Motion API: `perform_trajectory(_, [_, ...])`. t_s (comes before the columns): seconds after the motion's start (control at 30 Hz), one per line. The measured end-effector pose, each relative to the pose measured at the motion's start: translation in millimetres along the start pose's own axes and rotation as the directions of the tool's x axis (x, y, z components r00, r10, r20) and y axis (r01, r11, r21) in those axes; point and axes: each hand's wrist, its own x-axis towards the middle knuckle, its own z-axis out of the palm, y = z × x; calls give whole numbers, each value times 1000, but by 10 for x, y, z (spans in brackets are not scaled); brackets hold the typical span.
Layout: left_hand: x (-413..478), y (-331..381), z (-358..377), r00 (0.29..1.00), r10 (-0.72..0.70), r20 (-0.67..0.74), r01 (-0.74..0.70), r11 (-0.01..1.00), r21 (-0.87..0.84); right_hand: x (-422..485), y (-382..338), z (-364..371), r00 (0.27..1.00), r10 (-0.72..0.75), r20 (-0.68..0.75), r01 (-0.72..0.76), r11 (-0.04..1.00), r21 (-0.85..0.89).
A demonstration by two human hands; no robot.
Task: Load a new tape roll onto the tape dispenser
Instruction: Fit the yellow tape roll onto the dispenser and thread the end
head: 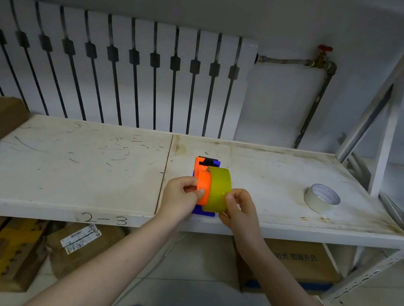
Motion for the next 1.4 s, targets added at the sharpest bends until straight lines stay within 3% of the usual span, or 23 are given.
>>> perform_trajectory(0.17, [16, -63, -10, 999, -24, 38, 27, 997, -76, 21, 60, -58, 999, -22, 29, 26, 989, -143])
perform_trajectory(0.5, [50, -121, -6, 988, -100, 121, 121, 978, -172, -46, 148, -84, 989, -145, -13, 139, 967, -216])
perform_trajectory(0.63, [25, -104, 38, 985, -115, 129, 139, 969, -205, -109, 191, 9, 976, -172, 130, 203, 939, -278])
perform_trajectory(0.8, [-5, -65, 19, 975, -149, 162, 190, 944, -271, -167, 274, 63, 961, -197, 194, 264, 860, -436])
perform_trajectory(0.93, [-42, -78, 48, 982, -131, 134, 157, 965, -210, -209, 272, 124, 945, -218, 245, 308, 846, -435])
perform_trajectory(1.07, [25, -120, -31, 991, -98, 88, 108, 987, -121, -163, 251, 51, 951, -161, 265, 260, 879, -400])
perform_trajectory(1.2, [28, -158, -122, 991, -4, 130, -1, 999, 35, -116, 239, -59, 997, -69, 39, 79, 922, -379])
perform_trajectory(1.3, [11, -190, -148, 987, 57, 152, -67, 996, 61, -59, 298, -77, 973, 229, -39, -232, 944, -234])
perform_trajectory(1.37, [-3, -242, -142, 983, 94, 160, -110, 990, 92, -55, 309, -29, 898, 439, 29, -439, 898, 21])
perform_trajectory(1.4, [-11, -268, -138, 978, 122, 172, -142, 983, 113, -55, 293, -9, 879, 472, 76, -478, 869, 131])
